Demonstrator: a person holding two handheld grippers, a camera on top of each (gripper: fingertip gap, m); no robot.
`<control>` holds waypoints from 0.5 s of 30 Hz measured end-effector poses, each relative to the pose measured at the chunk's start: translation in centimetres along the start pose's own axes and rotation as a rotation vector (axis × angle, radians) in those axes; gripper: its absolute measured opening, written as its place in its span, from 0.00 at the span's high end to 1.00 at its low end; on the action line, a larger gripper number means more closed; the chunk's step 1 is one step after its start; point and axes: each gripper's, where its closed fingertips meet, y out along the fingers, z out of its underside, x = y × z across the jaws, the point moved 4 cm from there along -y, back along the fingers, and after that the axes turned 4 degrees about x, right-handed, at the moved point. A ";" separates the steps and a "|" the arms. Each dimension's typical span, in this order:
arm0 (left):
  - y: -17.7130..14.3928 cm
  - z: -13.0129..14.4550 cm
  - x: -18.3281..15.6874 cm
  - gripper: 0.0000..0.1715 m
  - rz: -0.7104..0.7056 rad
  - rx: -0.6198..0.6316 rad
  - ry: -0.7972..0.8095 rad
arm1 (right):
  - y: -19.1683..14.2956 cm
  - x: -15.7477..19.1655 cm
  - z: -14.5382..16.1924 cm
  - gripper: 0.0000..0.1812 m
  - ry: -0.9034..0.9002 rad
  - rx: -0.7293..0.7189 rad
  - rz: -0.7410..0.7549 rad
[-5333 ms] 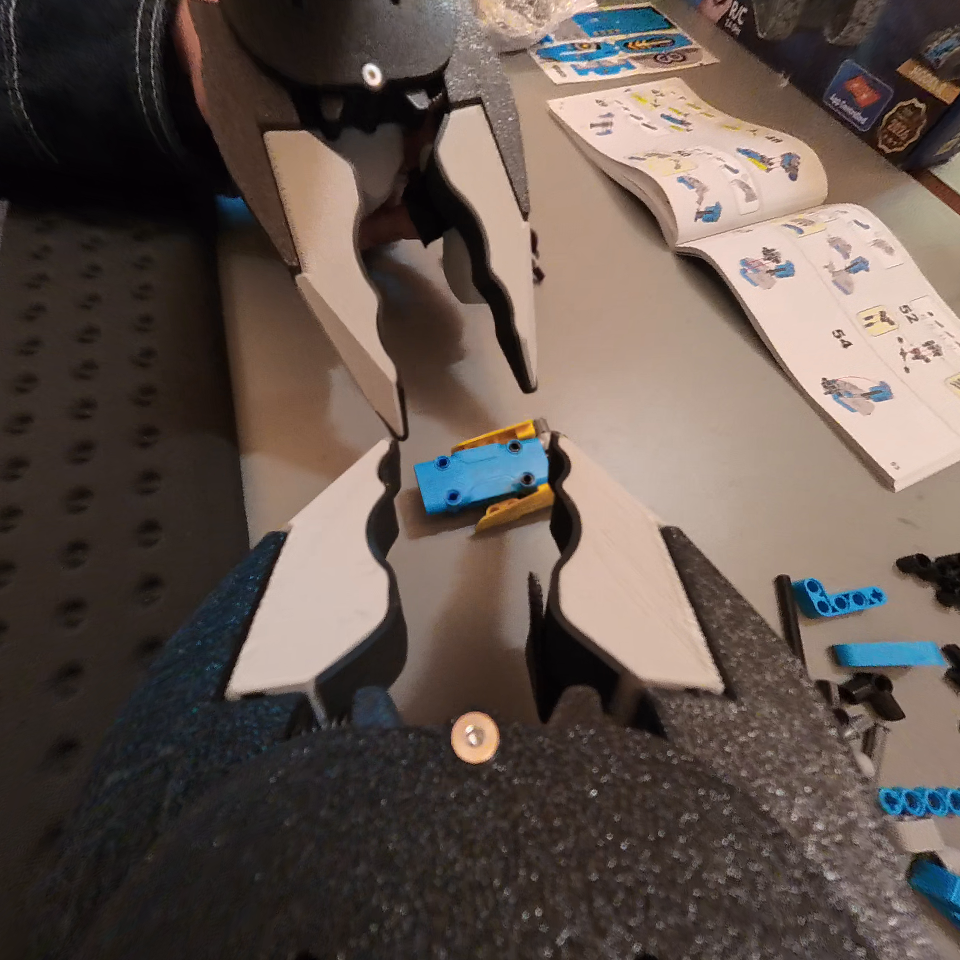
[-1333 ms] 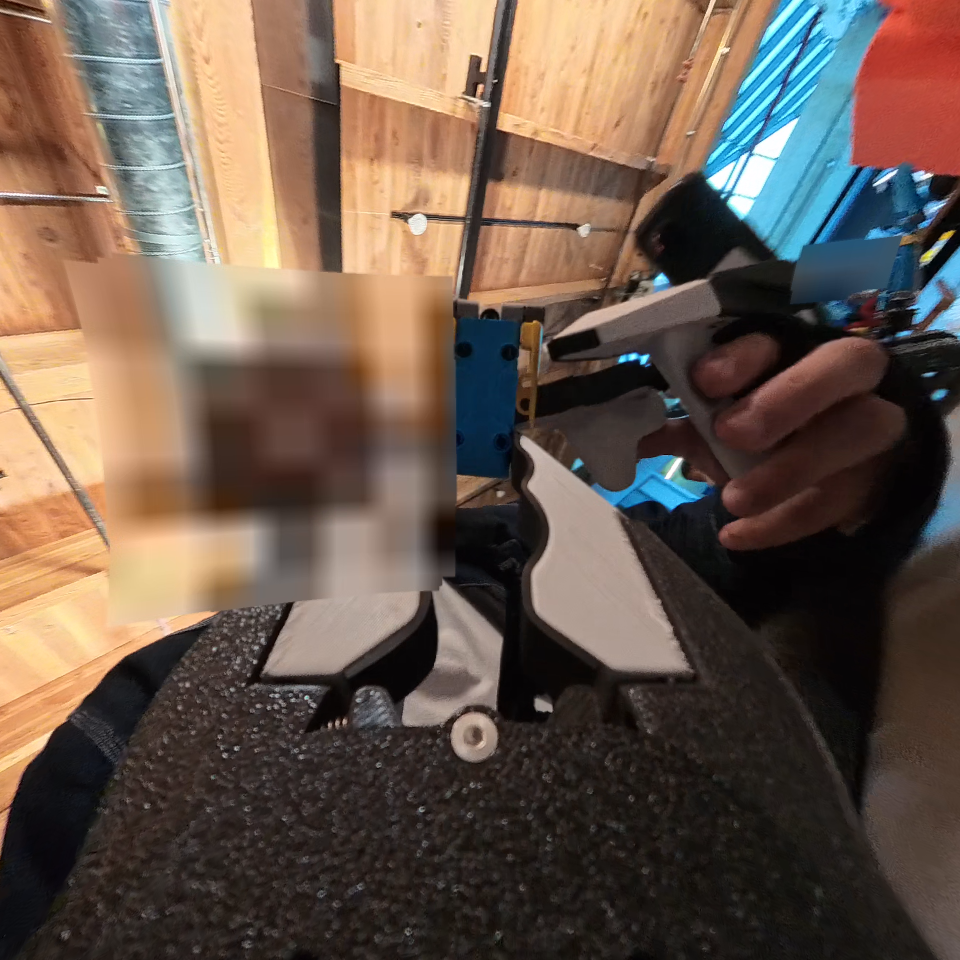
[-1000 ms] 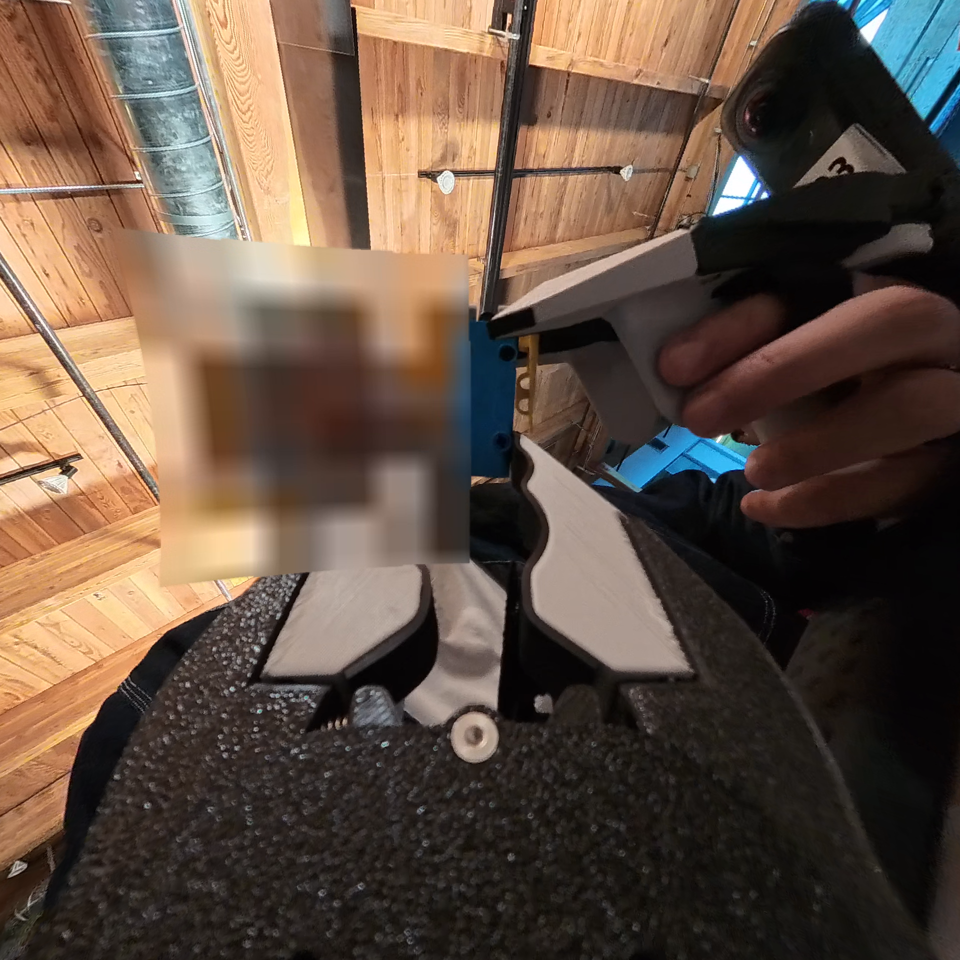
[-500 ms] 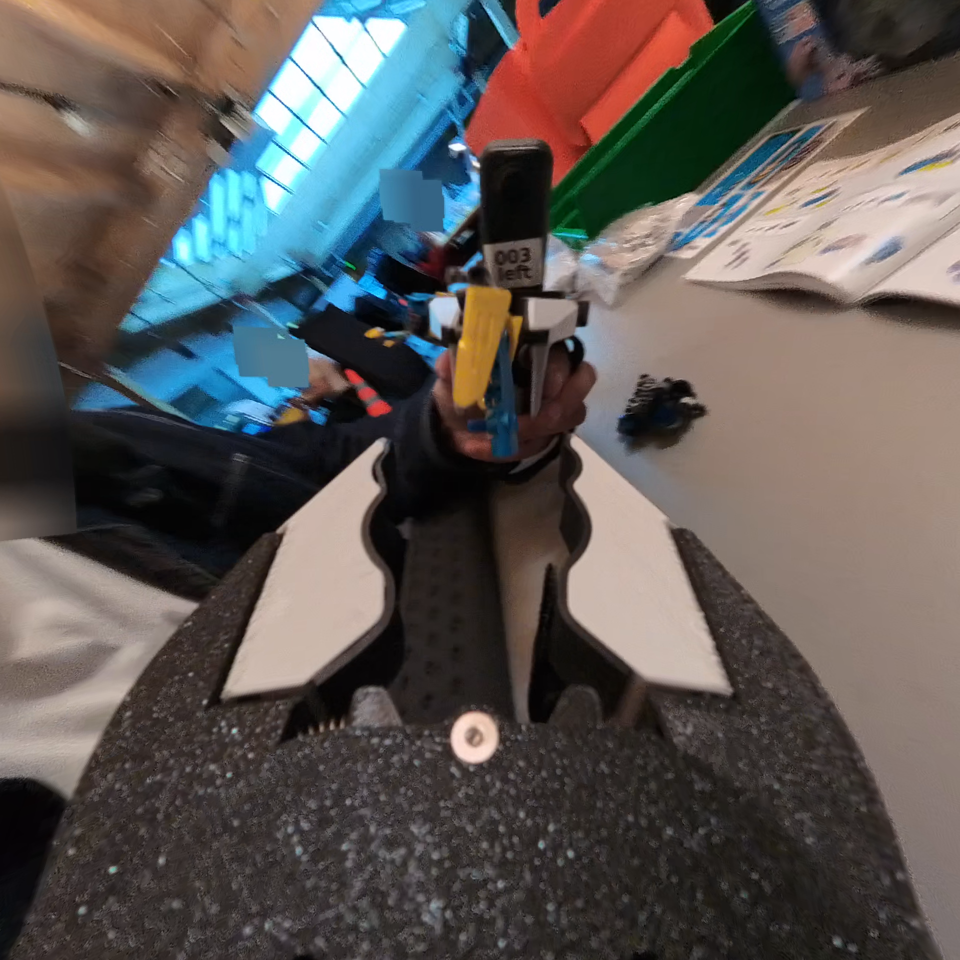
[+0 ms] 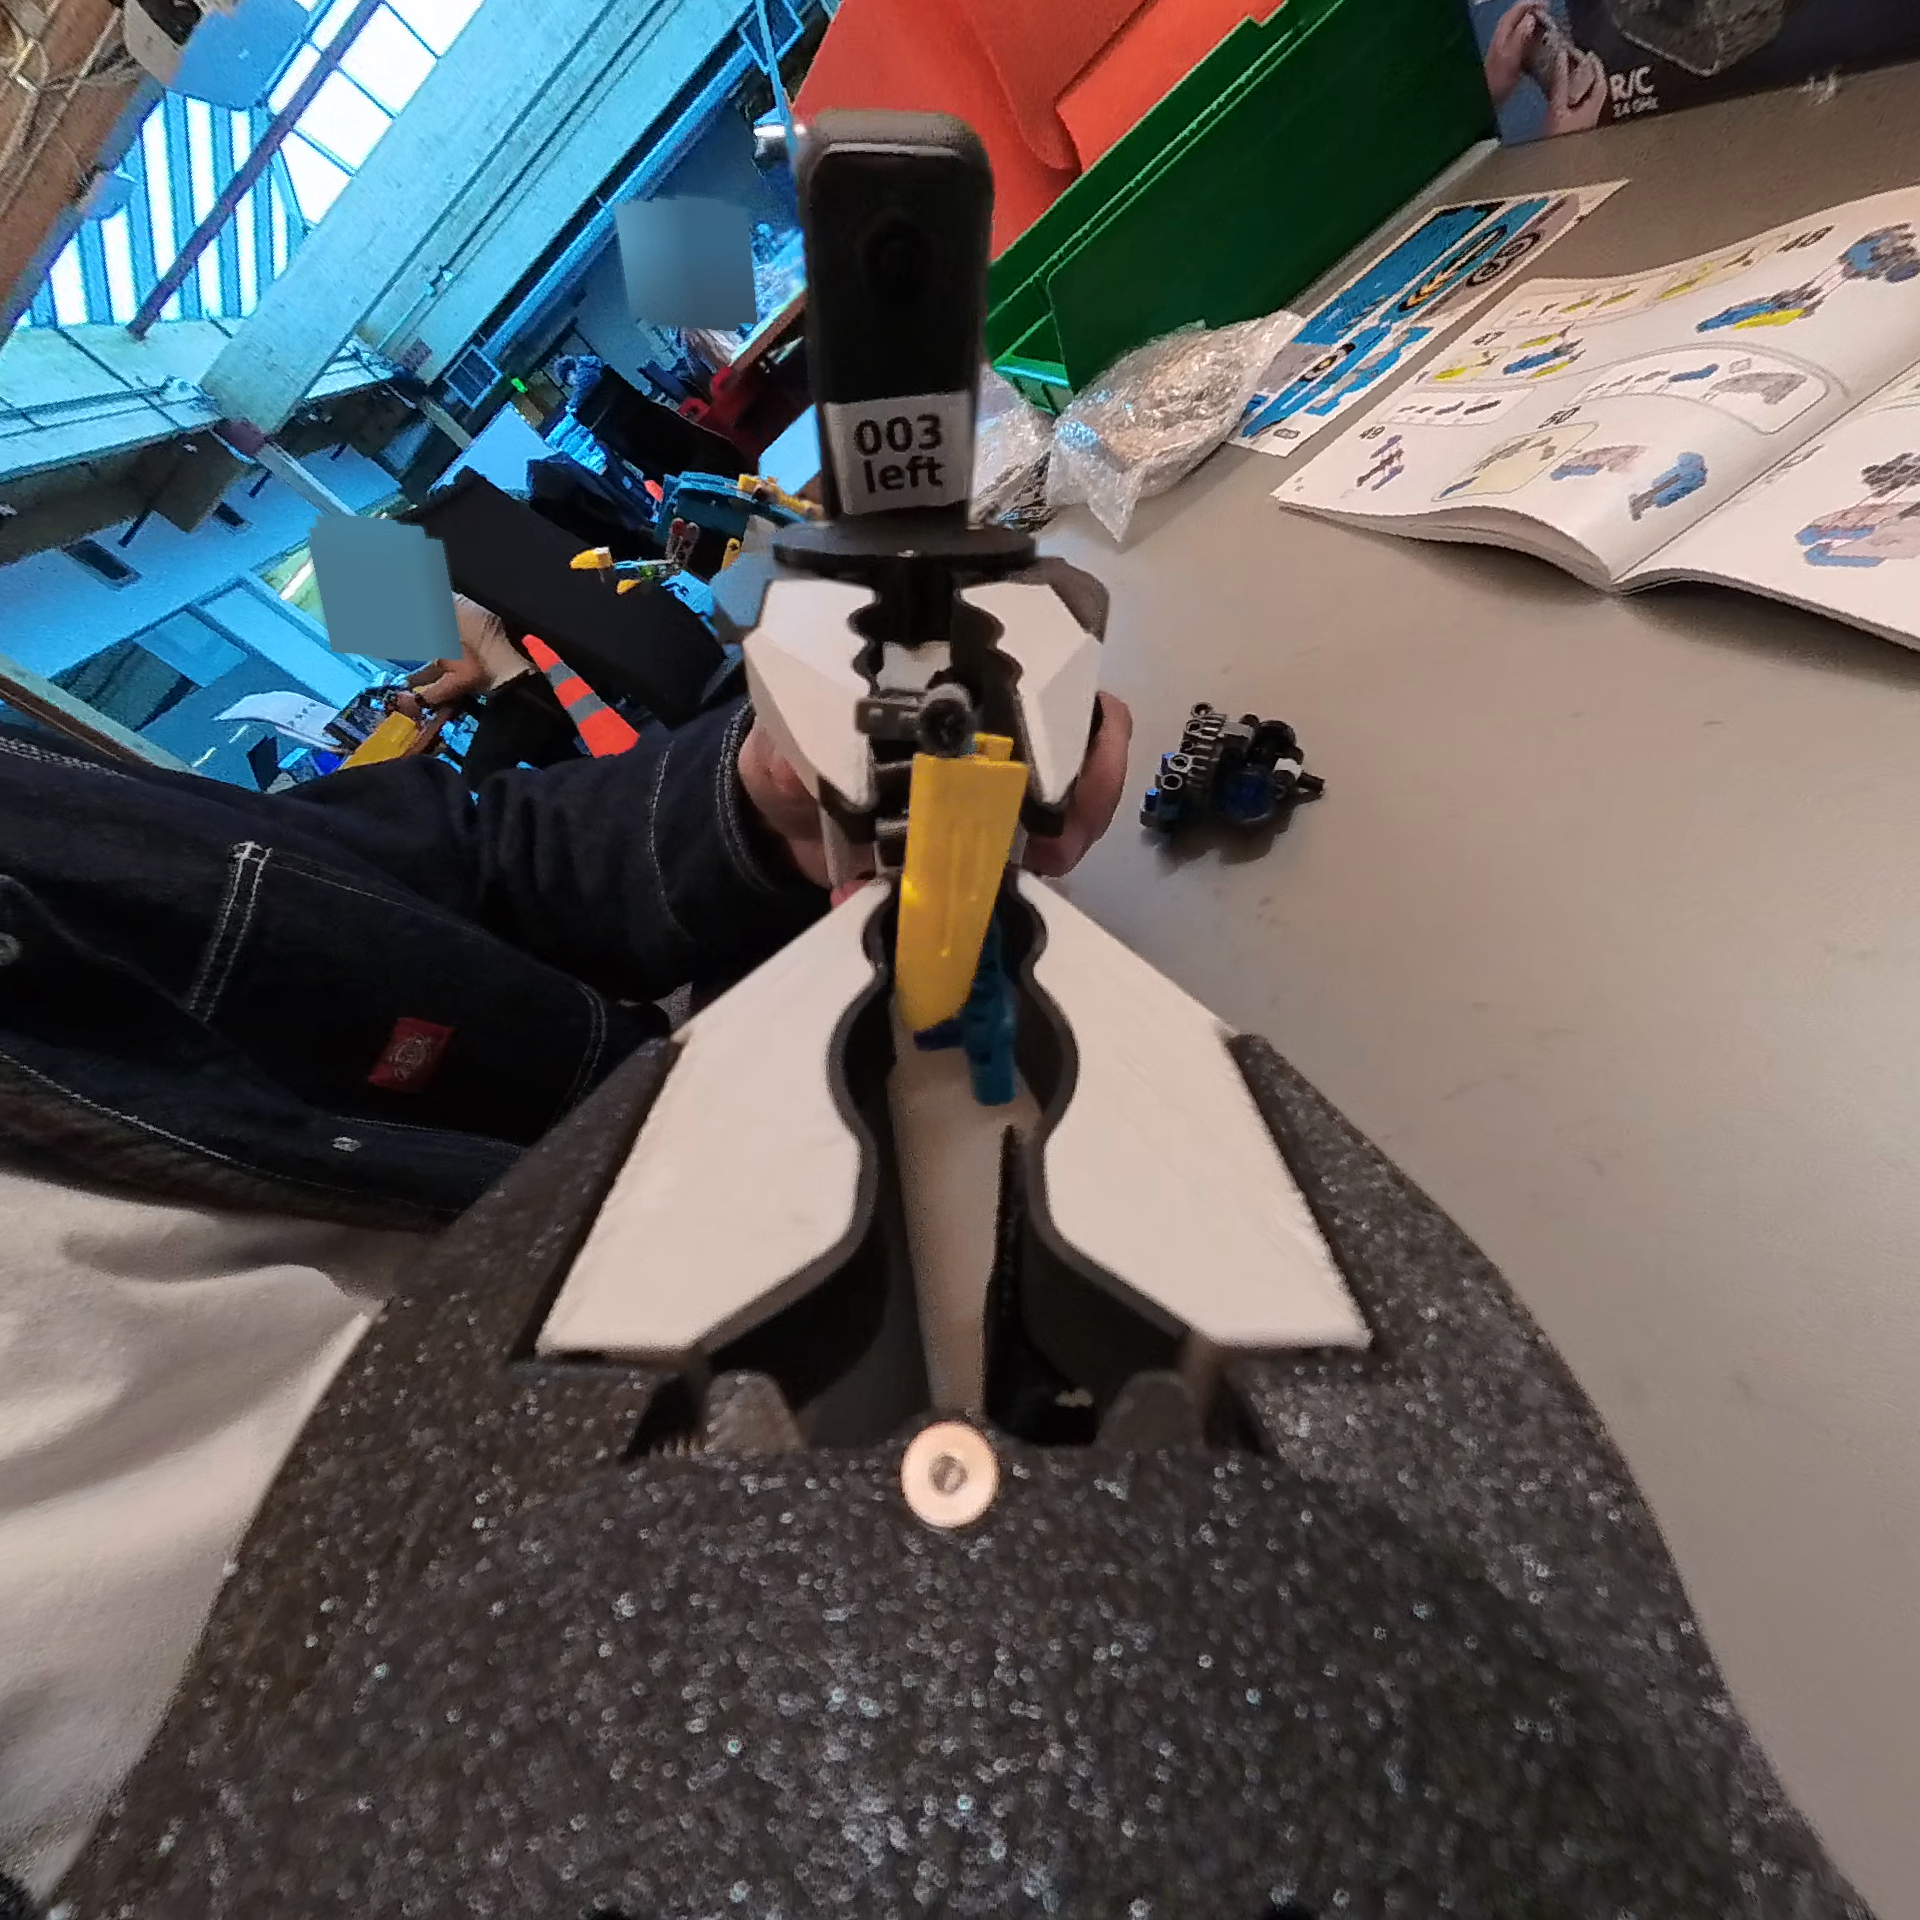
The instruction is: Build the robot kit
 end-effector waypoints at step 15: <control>-0.5 0.1 0.9 0.87 -0.041 0.022 -0.019 | -1.0 -0.5 0.1 0.82 0.011 -0.015 0.000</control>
